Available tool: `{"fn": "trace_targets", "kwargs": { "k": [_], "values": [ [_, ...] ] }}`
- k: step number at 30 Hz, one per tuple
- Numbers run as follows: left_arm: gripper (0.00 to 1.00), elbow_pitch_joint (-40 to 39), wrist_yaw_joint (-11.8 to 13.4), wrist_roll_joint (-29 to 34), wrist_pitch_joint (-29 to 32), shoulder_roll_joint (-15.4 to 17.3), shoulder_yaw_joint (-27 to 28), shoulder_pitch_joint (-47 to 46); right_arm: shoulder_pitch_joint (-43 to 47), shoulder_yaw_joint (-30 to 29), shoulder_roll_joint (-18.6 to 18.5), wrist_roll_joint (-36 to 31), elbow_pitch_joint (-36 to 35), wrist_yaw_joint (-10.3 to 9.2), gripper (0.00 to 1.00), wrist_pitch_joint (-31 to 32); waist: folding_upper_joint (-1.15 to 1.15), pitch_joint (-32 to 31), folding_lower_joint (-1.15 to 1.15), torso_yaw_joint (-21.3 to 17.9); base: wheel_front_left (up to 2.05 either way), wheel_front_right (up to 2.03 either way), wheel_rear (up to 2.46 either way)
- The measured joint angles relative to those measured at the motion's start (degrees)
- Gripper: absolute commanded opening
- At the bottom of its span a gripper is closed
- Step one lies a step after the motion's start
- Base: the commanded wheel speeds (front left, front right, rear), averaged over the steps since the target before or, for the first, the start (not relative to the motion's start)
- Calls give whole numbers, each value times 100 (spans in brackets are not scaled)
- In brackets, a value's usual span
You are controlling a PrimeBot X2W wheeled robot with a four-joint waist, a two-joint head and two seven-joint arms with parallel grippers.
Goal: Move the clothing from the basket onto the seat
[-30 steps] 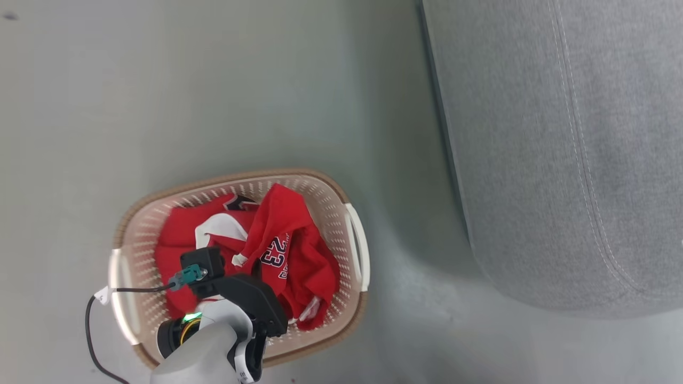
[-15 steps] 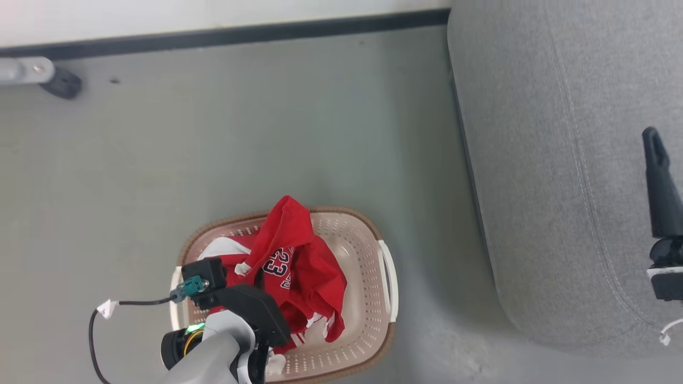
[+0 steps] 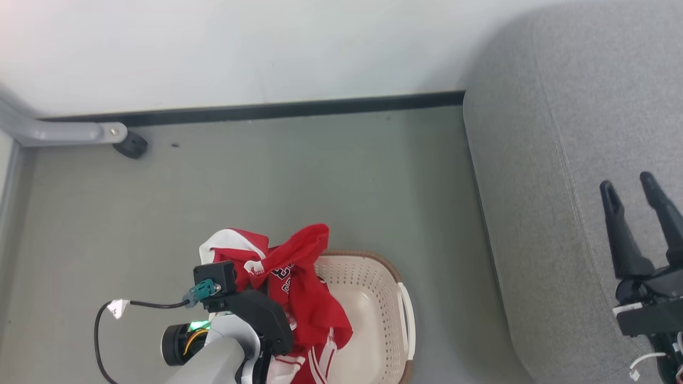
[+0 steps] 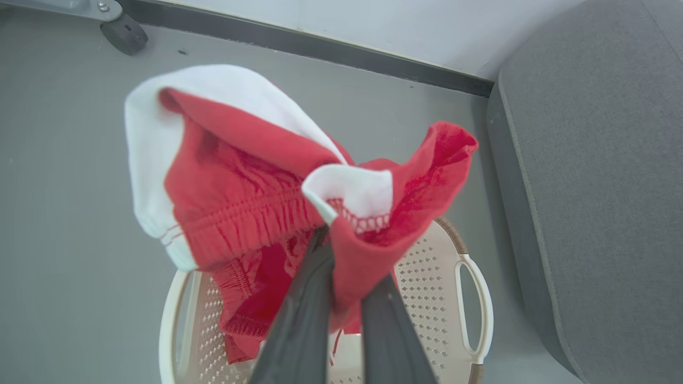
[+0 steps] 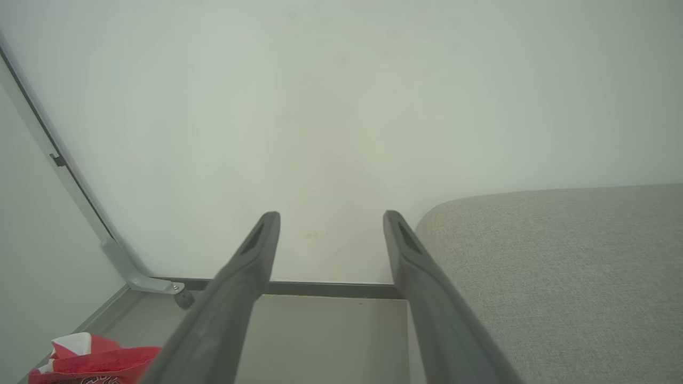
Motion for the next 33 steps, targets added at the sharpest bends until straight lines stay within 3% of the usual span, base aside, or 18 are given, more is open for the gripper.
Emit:
{"fn": "trace_targets", "kwargs": {
  "k": [17, 24, 33],
  "values": [
    [0, -893, 0, 2072, 0, -10, 1305, 436, 465, 212, 393, -401, 343, -2, 100, 0, 0, -1029, 0, 268, 0, 0, 0],
    [0, -1948, 0, 3036, -1, 15, 1816, 759, 715, 303, 470, -497, 382, -9, 100, 0, 0, -1369, 0, 355, 0, 0, 0],
    [0, -3666, -1, 4051, -1, 289, 1905, 1046, 769, 673, 638, -678, 389, -9, 100, 0, 0, -1671, 0, 479, 0, 0, 0]
  ]
}}
